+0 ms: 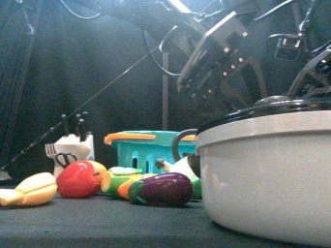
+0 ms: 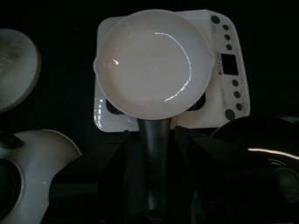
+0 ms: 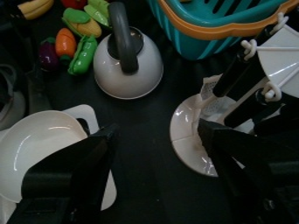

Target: Place pan onto stove

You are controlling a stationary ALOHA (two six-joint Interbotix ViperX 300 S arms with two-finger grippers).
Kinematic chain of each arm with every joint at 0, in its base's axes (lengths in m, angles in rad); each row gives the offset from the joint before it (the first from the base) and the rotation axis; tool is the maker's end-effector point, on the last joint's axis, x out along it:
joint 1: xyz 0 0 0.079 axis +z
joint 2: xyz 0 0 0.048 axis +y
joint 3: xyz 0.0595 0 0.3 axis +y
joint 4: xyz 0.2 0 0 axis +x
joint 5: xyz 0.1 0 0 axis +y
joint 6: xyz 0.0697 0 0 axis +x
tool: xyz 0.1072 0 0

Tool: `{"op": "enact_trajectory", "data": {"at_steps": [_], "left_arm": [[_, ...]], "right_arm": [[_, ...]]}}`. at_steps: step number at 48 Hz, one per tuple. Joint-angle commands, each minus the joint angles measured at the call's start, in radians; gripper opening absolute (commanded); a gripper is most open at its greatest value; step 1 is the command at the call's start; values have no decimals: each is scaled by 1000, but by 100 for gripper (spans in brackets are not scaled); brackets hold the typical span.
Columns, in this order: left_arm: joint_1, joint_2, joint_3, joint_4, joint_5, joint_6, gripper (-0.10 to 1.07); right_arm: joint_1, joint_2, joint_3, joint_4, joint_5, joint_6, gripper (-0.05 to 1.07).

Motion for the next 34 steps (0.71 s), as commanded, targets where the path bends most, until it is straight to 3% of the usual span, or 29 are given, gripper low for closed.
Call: {"op": "enact_trajectory", "data": {"at_steps": [1,34], "left_arm": [[5,-61,-11,29,-2,-2,84],[9,-307,189,54,-6,-25,83]], "right_arm": [[-5,5,-20,0,-5,2,101],[3,2,-31,0,-23,0,101]]}}
